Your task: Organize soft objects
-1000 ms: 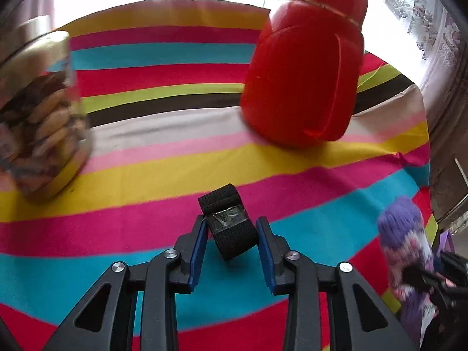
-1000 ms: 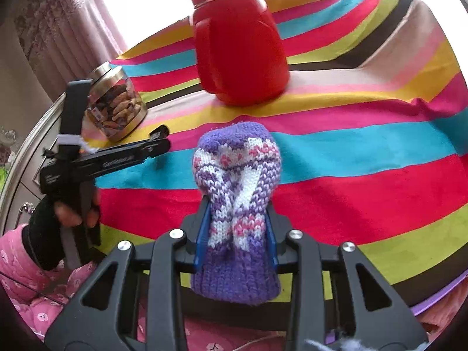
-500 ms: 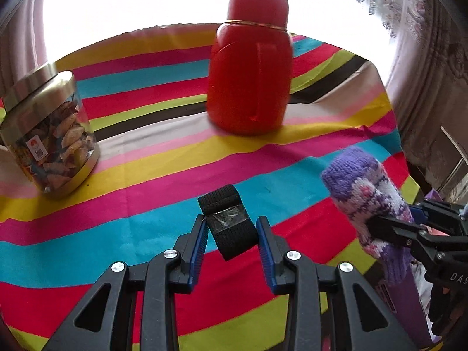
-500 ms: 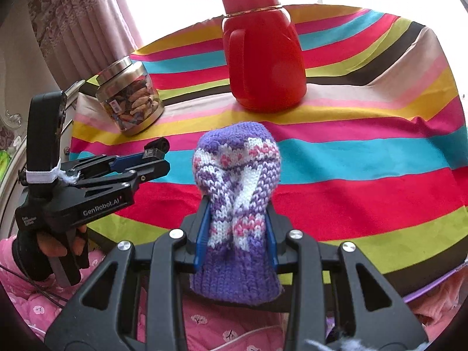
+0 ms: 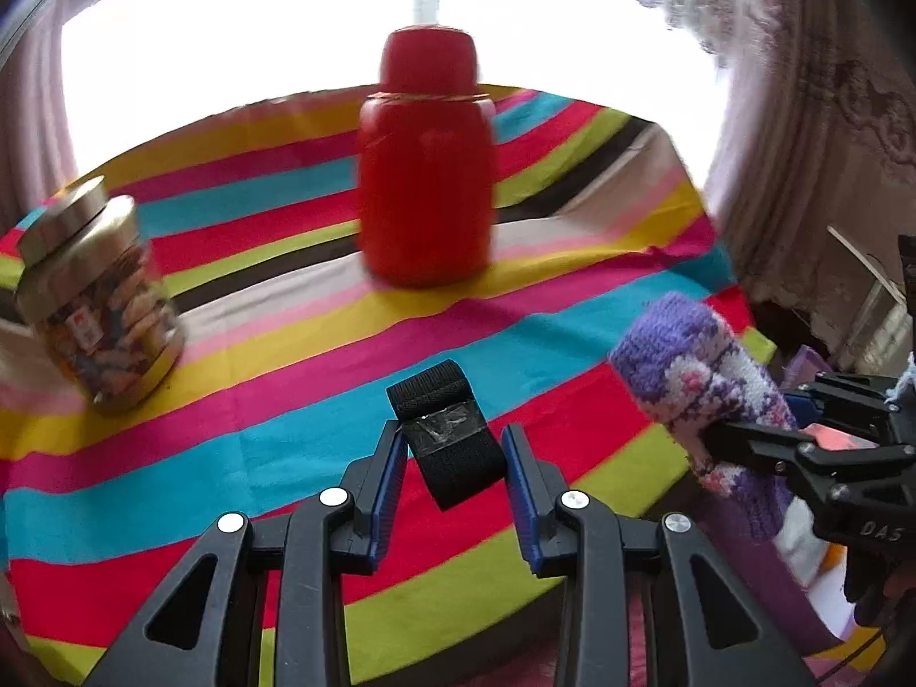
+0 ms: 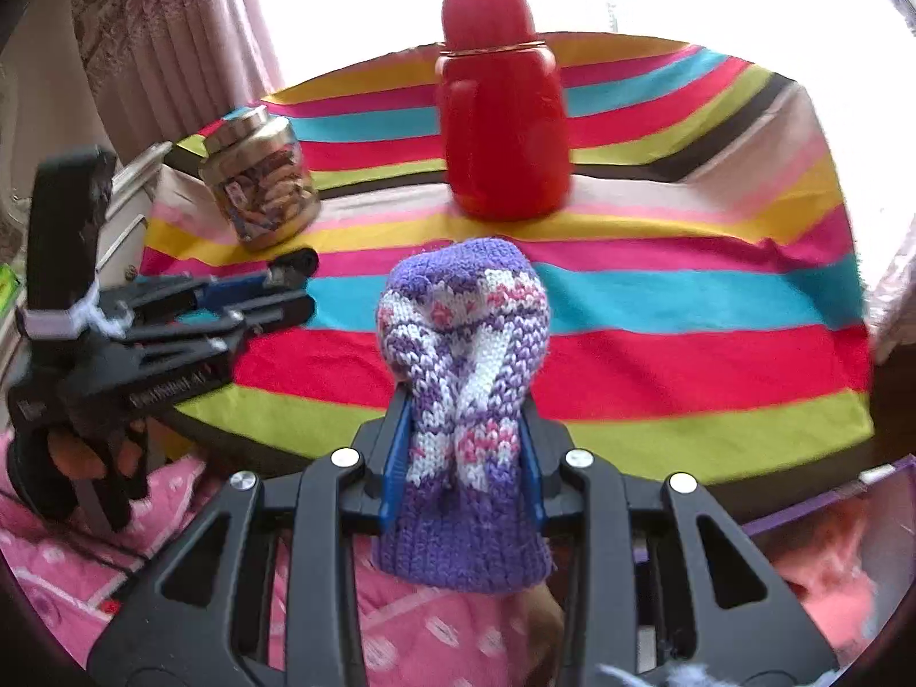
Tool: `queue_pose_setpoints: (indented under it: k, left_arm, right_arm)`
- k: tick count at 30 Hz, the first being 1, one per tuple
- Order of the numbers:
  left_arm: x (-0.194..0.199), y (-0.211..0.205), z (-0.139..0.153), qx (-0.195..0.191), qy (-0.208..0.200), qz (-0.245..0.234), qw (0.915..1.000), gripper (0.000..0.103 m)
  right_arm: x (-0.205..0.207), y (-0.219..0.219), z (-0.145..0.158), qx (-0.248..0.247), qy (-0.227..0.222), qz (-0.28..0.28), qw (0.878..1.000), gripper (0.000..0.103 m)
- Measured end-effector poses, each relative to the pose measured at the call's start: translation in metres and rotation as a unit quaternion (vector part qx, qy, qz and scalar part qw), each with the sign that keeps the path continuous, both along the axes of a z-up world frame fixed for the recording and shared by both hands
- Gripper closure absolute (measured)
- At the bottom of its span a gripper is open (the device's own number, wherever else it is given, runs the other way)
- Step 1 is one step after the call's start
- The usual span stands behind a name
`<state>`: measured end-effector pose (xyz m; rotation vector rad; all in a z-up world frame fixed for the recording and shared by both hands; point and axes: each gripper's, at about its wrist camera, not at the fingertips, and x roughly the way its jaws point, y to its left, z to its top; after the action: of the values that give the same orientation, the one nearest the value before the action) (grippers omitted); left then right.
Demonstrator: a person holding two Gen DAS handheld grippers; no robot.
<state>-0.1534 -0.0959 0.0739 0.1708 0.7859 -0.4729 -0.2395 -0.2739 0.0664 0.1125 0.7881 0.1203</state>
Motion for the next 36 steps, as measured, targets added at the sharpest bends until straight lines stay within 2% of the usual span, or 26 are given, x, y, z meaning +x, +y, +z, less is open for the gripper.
queue_pose_setpoints:
  k: [3,5,9,15,17,18,19,21,25,27,30,32,34,36]
  left_arm:
    - [-0.009,-0.028,0.007,0.001,0.016,-0.057,0.9982,0.068]
    - [-0.019,-0.054,0.012,0.001,0.025,-0.106,0.9940,0.068]
    - [-0.041,-0.114,0.020,0.002,0.054,-0.197,0.9789,0.068]
    - [-0.076,-0.196,0.023,0.021,0.097,-0.278,0.9555,0.066]
    - [-0.085,-0.216,0.023,0.018,0.107,-0.288,0.9514,0.065]
    - [-0.090,-0.227,0.021,0.021,0.111,-0.291,0.9500,0.064]
    - [-0.092,-0.236,0.018,0.027,0.114,-0.288,0.9503,0.061]
    - [-0.096,-0.249,0.011,0.049,0.107,-0.274,0.9543,0.038]
    - [-0.107,-0.247,0.013,0.065,0.060,-0.267,0.9596,0.031]
    - [-0.108,-0.247,0.016,0.070,0.056,-0.258,0.9619,0.020]
    - [-0.110,-0.247,0.022,0.104,0.026,-0.225,0.9684,0.019]
    - [-0.109,-0.242,0.026,0.117,0.018,-0.208,0.9709,0.019]
    - [-0.107,-0.236,0.029,0.115,0.023,-0.195,0.9738,0.019]
    - [-0.103,-0.235,0.028,0.111,0.052,-0.197,0.9727,0.019]
  right_arm:
    - [-0.025,-0.023,0.003,-0.020,0.016,-0.040,0.999,0.066]
    - [-0.045,-0.043,0.005,-0.026,0.027,-0.080,0.996,0.066]
    - [-0.089,-0.085,0.011,-0.039,0.045,-0.161,0.985,0.066]
    - [-0.134,-0.132,0.016,-0.037,0.067,-0.255,0.964,0.063]
    - [-0.143,-0.146,0.014,-0.046,0.070,-0.289,0.954,0.054]
    - [-0.147,-0.155,0.012,-0.048,0.075,-0.308,0.947,0.043]
    - [-0.151,-0.161,0.010,-0.047,0.080,-0.318,0.943,0.034]
    - [-0.156,-0.169,0.009,-0.042,0.081,-0.332,0.939,0.032]
    - [-0.167,-0.179,0.001,-0.033,0.089,-0.347,0.933,0.029]
    - [-0.171,-0.186,-0.006,-0.013,0.103,-0.362,0.926,0.028]
    - [-0.175,-0.195,-0.016,0.018,0.137,-0.374,0.917,0.028]
    - [-0.180,-0.194,-0.018,0.020,0.149,-0.373,0.915,0.028]
    - [-0.187,-0.187,-0.014,0.010,0.151,-0.374,0.915,0.028]
    - [-0.191,-0.185,-0.008,0.003,0.147,-0.372,0.916,0.028]
